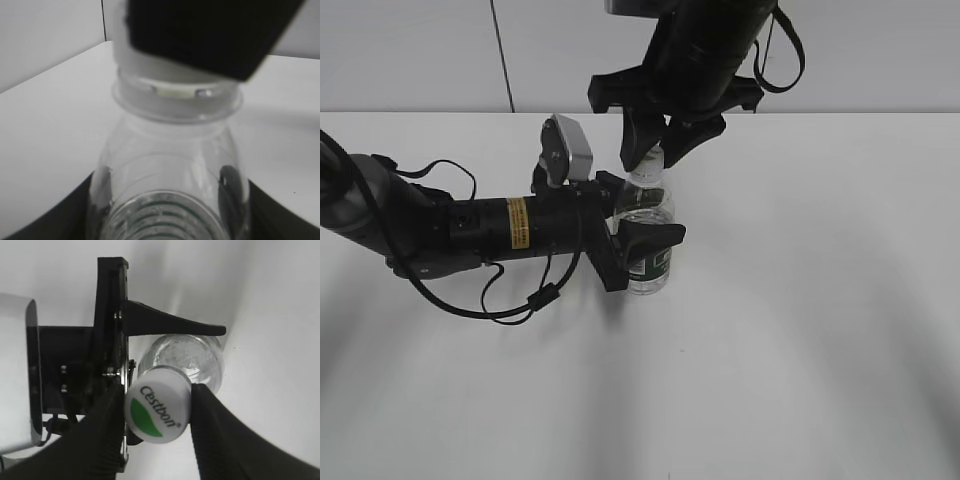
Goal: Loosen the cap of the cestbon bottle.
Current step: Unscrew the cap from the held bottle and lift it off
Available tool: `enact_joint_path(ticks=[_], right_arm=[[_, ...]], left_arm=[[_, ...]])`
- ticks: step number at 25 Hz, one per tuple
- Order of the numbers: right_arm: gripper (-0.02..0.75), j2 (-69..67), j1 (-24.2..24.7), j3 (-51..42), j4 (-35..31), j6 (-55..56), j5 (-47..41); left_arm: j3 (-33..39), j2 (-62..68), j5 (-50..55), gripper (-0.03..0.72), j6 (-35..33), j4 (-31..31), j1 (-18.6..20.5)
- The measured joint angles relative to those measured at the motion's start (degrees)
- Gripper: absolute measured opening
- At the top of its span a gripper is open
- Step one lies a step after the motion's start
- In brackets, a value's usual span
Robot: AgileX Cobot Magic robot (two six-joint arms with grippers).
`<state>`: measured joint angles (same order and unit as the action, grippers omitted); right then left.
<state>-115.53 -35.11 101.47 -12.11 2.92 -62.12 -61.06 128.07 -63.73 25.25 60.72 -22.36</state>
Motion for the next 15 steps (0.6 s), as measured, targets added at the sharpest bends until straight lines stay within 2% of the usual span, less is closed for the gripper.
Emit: enact_joint_path(ticks=[8,15], right_arm=[[0.31,0.0,0.0,0.08,-0.18,-28.76,-0.33],[0.307,0.0,0.0,0.39,-0.18,-49.65,-0.64]], left_arm=[[0.0,0.0,0.0,0.399,-0.19,0.25,0.0],[0.0,0.0,0.0,0.399,-0.19,0.25,0.0]])
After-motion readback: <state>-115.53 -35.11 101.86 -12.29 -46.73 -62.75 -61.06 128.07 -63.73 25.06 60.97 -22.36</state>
